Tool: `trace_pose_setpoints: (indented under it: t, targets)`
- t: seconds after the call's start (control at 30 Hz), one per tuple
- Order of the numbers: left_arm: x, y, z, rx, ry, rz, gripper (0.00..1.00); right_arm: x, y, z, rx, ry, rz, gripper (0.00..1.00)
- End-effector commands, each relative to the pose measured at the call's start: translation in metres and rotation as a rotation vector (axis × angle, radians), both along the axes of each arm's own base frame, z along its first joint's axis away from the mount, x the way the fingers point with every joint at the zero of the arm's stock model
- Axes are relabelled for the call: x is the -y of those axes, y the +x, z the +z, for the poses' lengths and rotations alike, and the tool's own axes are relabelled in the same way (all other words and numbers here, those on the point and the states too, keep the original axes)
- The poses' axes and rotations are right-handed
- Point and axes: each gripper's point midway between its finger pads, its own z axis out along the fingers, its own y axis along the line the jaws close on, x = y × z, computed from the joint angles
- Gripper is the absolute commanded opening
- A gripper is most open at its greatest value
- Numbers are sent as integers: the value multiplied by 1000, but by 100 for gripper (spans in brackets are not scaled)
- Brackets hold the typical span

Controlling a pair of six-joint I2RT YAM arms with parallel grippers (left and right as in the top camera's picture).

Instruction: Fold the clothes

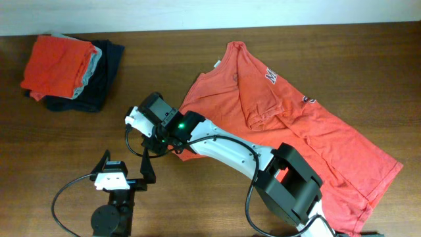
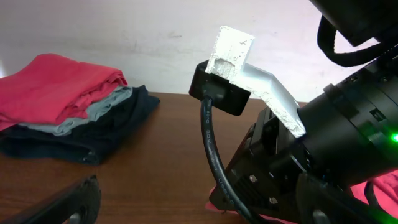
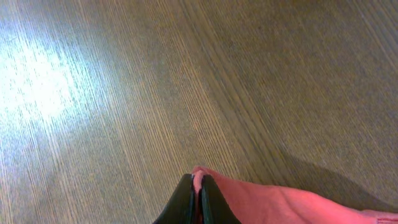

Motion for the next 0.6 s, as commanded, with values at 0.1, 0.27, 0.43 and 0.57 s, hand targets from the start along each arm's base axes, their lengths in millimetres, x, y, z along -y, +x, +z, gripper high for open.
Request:
trace_pose_setpoints:
  t: [0.1, 0.27, 0.43, 0.57]
  targets:
    - [3, 0, -6, -20, 19, -15, 100, -30, -28, 40, 14, 91, 66, 39]
    - [3, 0, -6, -19, 19, -15, 100, -31, -37, 37, -9, 77, 65, 63]
    - [3, 0, -6, -20, 19, -15, 100, -10, -7, 45, 82, 20, -46, 67]
    - [3, 0, -6, -20, 19, -15, 100, 37, 35, 58, 132, -65, -220, 68]
